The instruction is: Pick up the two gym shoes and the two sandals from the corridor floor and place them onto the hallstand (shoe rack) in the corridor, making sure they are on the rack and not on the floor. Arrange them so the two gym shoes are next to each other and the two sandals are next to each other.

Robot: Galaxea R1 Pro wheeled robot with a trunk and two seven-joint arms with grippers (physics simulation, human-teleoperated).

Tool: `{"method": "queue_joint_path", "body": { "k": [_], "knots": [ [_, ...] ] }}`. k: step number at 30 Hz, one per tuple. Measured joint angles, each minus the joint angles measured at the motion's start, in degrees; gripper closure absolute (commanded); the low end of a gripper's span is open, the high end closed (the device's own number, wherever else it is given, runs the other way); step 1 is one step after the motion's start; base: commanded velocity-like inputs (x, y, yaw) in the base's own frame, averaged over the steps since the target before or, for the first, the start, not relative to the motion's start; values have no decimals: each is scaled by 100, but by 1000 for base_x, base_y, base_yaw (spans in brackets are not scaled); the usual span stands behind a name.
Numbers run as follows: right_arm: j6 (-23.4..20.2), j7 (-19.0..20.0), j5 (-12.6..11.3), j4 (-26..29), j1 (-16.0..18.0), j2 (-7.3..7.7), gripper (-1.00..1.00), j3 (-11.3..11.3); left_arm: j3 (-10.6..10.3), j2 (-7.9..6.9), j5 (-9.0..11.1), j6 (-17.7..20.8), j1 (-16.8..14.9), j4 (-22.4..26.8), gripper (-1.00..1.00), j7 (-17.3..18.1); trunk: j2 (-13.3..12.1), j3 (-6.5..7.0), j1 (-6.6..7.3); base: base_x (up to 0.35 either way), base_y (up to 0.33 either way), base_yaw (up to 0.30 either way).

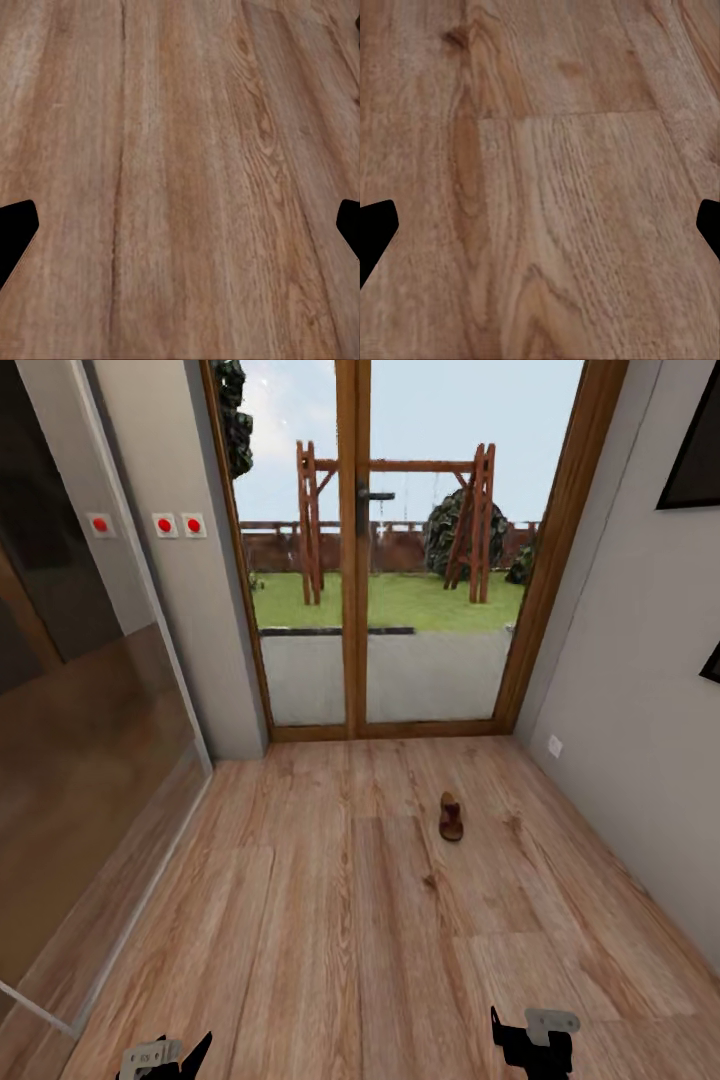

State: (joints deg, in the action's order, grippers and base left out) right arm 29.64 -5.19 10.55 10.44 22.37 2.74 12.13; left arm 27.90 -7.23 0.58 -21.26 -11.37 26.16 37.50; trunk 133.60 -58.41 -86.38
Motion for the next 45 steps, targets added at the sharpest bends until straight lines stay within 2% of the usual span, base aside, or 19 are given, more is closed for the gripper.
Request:
{"method": "queue_joint_path", "body": {
  "k": [16,27,45],
  "knots": [
    [0,3,0,1,-1,8,-100,0,0,0,0,1,-1,-3,-100,0,0,1,0,339,0,-34],
    [-1,3,0,1,-1,9,-100,1,2,0,5,0,-1,1,-100,2,0,20,0,331,56,-225],
    [-1,4,0,1,-1,9,-100,1,3,1,6,3,-1,2,-100,3,0,60,-1,274,204,-254]
  ]
}}
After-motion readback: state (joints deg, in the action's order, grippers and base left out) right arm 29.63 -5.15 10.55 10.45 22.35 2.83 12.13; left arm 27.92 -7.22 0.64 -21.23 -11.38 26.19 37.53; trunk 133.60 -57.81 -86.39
